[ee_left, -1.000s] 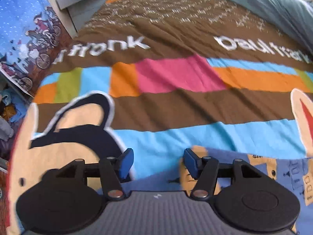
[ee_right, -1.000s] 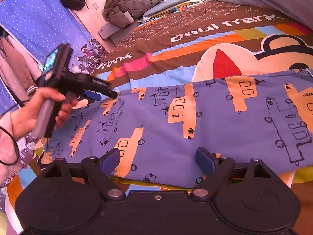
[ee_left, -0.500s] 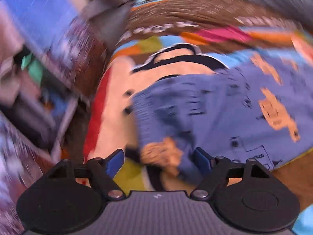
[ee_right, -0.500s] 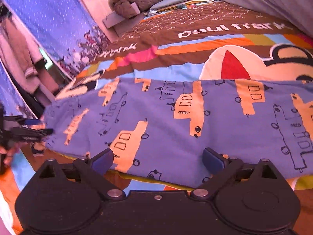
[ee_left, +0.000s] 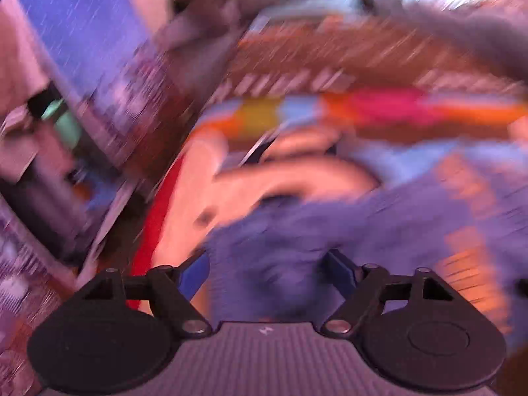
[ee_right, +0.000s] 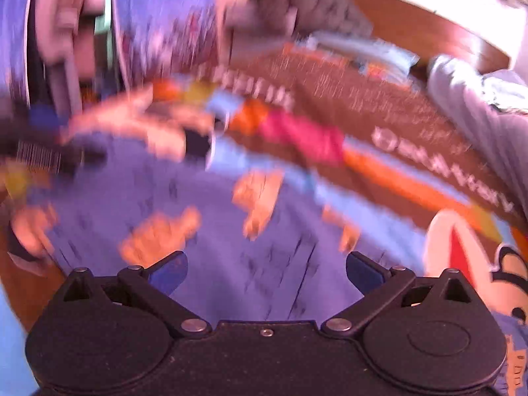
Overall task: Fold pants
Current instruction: 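Open both grippers and move them back over the folded pants, then close both grippers side by side on the cuff end of the blue pants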
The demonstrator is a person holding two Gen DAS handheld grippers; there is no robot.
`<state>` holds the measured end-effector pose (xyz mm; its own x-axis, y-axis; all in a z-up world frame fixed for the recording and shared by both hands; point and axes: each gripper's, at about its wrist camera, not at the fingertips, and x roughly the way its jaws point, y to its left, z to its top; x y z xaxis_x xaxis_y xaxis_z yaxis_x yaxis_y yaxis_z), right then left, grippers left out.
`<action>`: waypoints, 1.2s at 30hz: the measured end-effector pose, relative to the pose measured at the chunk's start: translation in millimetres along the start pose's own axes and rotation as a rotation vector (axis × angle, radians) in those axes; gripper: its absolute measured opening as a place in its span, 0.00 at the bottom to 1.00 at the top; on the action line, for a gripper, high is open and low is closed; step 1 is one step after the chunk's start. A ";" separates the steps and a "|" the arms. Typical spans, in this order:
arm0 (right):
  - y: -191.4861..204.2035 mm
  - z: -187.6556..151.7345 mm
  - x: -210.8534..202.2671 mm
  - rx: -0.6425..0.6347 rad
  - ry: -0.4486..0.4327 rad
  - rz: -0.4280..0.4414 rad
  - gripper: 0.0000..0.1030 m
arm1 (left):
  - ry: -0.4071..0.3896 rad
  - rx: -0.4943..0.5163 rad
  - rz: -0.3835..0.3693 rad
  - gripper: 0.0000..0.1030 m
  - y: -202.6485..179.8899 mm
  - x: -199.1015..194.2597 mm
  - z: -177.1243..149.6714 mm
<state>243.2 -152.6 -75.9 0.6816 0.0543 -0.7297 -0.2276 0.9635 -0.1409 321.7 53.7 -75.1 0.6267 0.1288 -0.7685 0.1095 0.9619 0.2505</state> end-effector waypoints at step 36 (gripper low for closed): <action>-314.2 -210.0 -146.8 0.891 -0.178 -0.201 0.99 | -0.205 0.415 -0.303 1.00 -232.5 -112.7 38.9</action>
<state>68.6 -518.5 -65.1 0.7637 -0.1672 -0.6235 0.4741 0.8008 0.3660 255.7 -193.8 -23.9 0.6523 -0.2284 -0.7227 0.5774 0.7674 0.2787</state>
